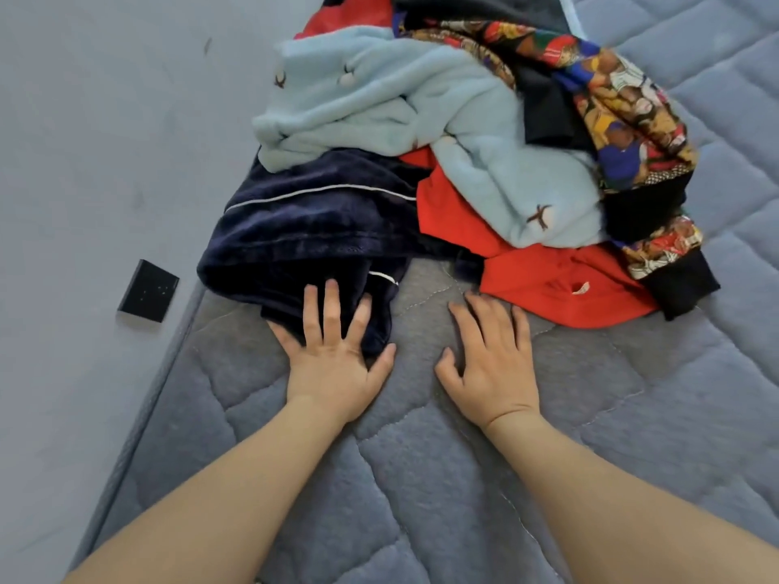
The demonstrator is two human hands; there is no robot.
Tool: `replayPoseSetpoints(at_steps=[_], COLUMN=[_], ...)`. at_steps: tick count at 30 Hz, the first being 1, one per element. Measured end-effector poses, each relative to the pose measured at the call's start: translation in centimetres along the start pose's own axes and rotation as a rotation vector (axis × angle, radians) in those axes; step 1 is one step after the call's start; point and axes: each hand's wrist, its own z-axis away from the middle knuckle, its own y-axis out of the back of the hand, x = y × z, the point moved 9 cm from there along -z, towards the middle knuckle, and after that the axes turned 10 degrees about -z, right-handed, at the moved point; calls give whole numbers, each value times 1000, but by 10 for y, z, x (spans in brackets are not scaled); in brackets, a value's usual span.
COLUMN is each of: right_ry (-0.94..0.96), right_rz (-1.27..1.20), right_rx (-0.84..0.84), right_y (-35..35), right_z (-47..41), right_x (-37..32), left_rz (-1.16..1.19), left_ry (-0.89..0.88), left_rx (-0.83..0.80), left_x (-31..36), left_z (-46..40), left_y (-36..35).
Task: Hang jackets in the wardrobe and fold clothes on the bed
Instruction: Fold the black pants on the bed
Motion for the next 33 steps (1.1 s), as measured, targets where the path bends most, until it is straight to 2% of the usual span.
replayPoseSetpoints(at_steps=[7, 11, 14, 17, 20, 21, 22, 25, 26, 27, 28, 33], right_ry=[21, 36, 58, -68, -287, -331, -343, -339, -341, -340, -340, -327], right_rz=[-38, -200, -139, -22, 29, 19, 10, -1, -5, -11, -14, 22], right_rx=[55, 239, 364, 429, 379, 367, 368, 375, 380, 384, 385, 378], right_y=[9, 42, 75, 104, 104, 98, 94, 92, 92, 92, 91, 85], right_z=[1, 11, 21, 21, 22, 22, 21, 18, 18, 17, 17, 15], right_x=[-4, -5, 20, 81, 129, 135, 138, 144, 146, 147, 147, 151], left_rz=[-86, -107, -108, -158, -332, -389, -406, -70, 21, 78, 119, 45], left_ry=[10, 36, 34, 50, 58, 1, -85, -213, -241, -281, -313, -312], left_rx=[-174, -264, -286, -323, -444, -427, -329, 227, 379, 464, 478, 190], left_x=[1, 4, 3, 5, 18, 31, 51, 109, 124, 139, 154, 192], left_z=[-7, -4, -2, 1, -8, -18, -32, -63, -70, -80, -94, -173], left_y=[3, 12, 16, 22, 49, 67, 92, 188, 215, 234, 245, 229])
